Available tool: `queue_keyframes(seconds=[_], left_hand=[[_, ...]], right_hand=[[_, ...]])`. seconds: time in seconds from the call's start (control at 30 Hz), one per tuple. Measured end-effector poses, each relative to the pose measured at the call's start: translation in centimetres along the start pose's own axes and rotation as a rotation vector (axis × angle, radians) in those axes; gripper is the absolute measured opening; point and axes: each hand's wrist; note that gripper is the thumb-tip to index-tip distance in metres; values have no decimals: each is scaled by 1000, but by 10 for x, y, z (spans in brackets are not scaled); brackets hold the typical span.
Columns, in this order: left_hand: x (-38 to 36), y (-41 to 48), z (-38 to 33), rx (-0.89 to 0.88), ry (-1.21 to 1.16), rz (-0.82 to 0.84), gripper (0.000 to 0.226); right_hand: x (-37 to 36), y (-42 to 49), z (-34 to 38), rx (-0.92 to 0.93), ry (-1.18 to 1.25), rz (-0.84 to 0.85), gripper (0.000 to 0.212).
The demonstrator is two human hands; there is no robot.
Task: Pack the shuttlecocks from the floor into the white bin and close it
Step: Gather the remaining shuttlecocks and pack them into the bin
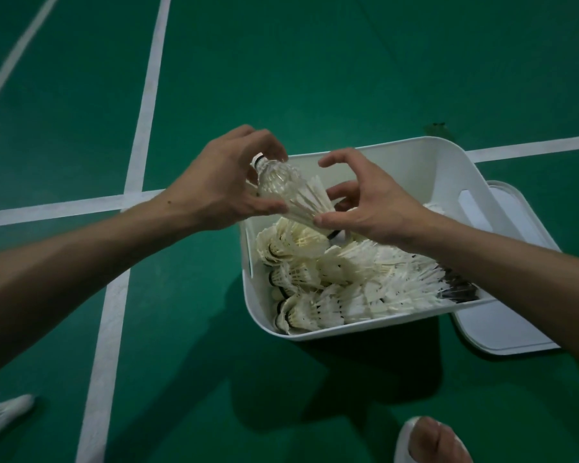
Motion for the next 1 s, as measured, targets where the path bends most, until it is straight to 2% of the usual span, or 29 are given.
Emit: queue_keyframes(seconds=[0.23,0.37,0.5,0.57,0.63,0.77,0.87,1.0], left_hand=[[2,3,6,67,-44,-28,52],[0,3,5,79,-50,-19,53],[0,2,4,72,-63,-14,53],[1,2,5,74,-63,-14,53],[2,2,8,76,-63,-19,52],[1,2,10,83,-70,-14,53],[1,3,11,75,-70,-6,55],[0,5,10,65,-71,5,58]], right_hand=[[7,-2,-19,11,-18,-192,80],[-5,-3,-30,47,-86,-155,67],[-15,0,-38,-35,-18,-189,60],[-16,3,-38,-46,-25,-210,61],[-17,4,-40,-6,-163,-200,66],[-16,1,-43,-12,-315,-92,84],[-4,1,-41,-33,-261,-56,79],[-3,3,-40,-14,-326,-90,76]])
Point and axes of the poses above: each hand's wrist, its own y-axis towards the middle knuckle, its own x-axis out of the back of the hand, z = x × y, and after that the axes turned 15 degrees about -z, right-handed
